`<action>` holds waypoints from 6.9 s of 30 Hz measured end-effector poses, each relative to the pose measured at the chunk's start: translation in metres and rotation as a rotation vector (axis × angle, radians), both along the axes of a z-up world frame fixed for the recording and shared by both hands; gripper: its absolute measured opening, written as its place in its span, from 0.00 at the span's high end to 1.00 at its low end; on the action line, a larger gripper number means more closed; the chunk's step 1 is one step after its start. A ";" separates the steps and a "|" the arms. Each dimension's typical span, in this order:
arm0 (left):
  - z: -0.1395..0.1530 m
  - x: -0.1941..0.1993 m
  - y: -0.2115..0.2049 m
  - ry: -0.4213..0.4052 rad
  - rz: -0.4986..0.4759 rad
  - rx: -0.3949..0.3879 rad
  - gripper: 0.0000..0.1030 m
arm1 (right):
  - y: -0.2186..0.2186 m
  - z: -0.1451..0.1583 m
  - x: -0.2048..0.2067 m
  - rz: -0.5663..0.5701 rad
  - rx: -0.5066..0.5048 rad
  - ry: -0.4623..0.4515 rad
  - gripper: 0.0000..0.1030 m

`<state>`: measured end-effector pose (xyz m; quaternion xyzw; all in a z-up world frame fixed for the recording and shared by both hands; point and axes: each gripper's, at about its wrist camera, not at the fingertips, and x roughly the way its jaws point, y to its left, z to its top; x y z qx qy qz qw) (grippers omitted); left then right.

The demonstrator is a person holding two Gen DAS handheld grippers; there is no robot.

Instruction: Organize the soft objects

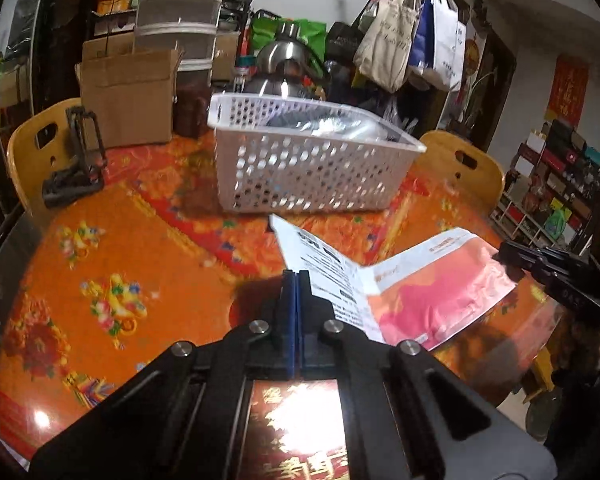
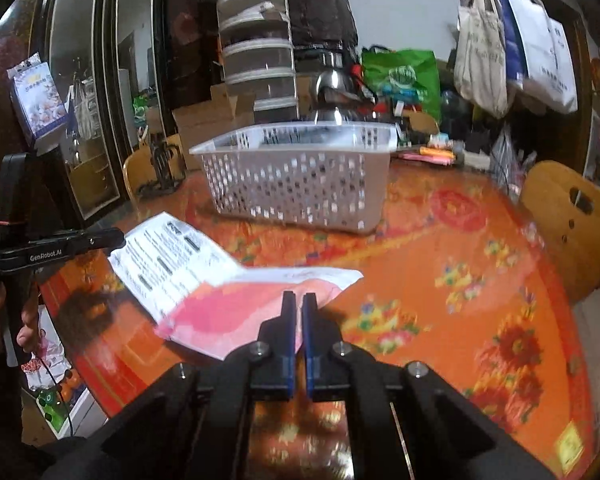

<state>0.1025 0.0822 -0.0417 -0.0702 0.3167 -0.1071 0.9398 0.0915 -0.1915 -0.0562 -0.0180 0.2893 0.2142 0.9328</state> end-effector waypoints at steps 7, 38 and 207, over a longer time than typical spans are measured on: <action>0.029 0.006 -0.014 -0.048 -0.018 0.010 1.00 | 0.010 0.043 0.017 0.024 -0.003 -0.064 1.00; 0.070 0.019 0.008 -0.058 0.037 0.013 1.00 | 0.012 -0.012 0.032 0.047 0.018 0.091 1.00; -0.089 -0.061 0.082 0.096 -0.014 -0.006 0.62 | 0.216 -0.075 -0.045 0.162 -0.026 0.092 0.91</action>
